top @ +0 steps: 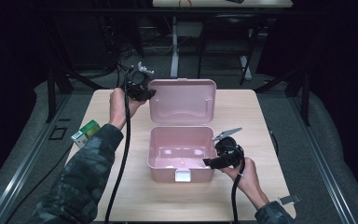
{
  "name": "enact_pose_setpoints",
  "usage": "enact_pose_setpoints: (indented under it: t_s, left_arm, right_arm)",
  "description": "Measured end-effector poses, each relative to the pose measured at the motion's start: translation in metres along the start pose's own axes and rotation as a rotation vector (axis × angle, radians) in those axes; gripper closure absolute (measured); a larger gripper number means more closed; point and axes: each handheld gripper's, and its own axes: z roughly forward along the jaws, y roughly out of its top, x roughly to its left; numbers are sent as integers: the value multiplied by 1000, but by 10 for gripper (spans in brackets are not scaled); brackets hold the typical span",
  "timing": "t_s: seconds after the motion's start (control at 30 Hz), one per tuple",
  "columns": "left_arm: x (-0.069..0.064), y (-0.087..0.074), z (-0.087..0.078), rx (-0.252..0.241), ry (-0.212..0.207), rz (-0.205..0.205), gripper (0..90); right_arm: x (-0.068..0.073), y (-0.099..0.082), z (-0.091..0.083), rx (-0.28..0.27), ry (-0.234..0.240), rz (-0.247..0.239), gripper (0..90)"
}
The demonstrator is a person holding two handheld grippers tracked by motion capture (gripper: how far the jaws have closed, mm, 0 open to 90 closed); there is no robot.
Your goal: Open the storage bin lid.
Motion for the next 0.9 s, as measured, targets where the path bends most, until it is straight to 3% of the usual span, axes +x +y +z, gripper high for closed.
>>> enact_pose_setpoints:
  t_s: [0.17, 0.5, 0.9]
  left_arm:
    - [3, 2, 8, 14, 2, -8, 757]
    - [13, 4, 32, 44, -9, -64, 762]
    - [20, 2, 59, 116, -11, -101, 759]
  right_arm:
    - [0, 0, 0, 0, 0, -2, 389]
    - [0, 0, 0, -2, 0, -3, 389]
    - [0, 0, 1, 1, -2, -14, 387]
